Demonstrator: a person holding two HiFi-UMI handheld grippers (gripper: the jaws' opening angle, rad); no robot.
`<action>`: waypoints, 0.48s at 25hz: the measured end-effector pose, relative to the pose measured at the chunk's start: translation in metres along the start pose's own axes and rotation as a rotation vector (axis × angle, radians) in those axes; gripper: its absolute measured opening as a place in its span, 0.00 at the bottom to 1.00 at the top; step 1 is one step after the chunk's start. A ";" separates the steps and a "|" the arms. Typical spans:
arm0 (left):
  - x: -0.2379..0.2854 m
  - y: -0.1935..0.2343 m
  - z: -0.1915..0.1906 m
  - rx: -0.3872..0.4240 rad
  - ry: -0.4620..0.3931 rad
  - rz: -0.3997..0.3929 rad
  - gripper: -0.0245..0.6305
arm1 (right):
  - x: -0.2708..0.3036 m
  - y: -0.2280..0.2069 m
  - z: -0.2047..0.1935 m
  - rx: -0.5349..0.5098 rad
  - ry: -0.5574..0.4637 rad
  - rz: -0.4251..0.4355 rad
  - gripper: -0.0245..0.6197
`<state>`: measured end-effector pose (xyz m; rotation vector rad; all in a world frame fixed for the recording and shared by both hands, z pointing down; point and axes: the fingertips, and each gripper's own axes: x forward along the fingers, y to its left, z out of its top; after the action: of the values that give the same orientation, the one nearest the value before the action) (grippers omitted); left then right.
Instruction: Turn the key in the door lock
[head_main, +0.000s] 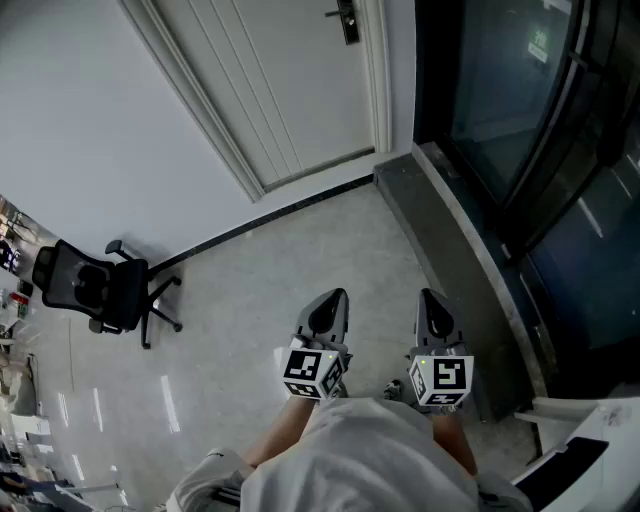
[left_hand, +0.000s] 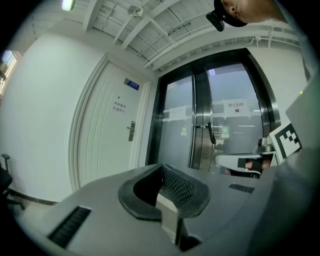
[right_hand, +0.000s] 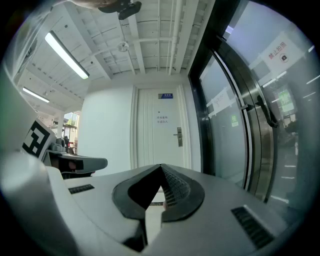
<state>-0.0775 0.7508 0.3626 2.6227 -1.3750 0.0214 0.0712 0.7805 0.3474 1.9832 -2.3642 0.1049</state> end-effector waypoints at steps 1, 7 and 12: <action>-0.008 0.006 0.000 -0.007 0.001 0.001 0.05 | -0.002 0.010 -0.003 -0.003 0.016 0.002 0.04; -0.054 0.062 0.002 -0.034 0.004 0.003 0.05 | 0.004 0.085 -0.004 -0.018 0.050 0.008 0.04; -0.088 0.107 0.003 -0.053 -0.013 0.006 0.05 | 0.005 0.145 0.001 -0.050 0.028 0.007 0.04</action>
<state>-0.2161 0.7625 0.3670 2.5801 -1.3678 -0.0304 -0.0721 0.8001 0.3440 1.9392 -2.3332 0.0729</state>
